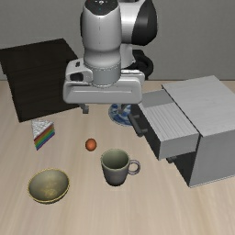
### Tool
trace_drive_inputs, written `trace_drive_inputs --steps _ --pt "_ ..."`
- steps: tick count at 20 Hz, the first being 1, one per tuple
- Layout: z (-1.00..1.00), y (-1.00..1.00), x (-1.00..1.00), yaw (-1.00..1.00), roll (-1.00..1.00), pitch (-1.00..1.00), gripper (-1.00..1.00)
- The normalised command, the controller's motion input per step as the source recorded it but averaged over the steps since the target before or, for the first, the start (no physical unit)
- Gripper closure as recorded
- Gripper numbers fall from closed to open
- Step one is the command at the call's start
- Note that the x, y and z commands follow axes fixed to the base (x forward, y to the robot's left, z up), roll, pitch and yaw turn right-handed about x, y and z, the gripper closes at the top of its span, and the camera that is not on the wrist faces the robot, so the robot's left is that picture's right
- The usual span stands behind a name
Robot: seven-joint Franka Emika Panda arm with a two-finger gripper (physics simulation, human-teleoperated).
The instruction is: Pick up the mug and place it on the top of the cabinet
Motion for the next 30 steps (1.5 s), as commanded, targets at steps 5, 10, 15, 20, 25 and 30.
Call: trace_drive_inputs --steps 5,10,15,20,25,30 --pt "-0.2 0.0 0.4 0.0 0.0 0.0 -1.0" --pt "-1.0 0.0 0.0 0.0 0.0 0.0 -1.0" --pt "-1.0 0.0 0.0 0.0 0.0 0.0 -1.0" --pt "-0.6 -0.2 -0.2 0.0 0.0 0.0 -1.0" --pt "-0.4 0.0 0.0 0.0 0.0 0.0 1.0" --pt "0.0 0.0 0.0 0.0 0.0 0.0 1.0"
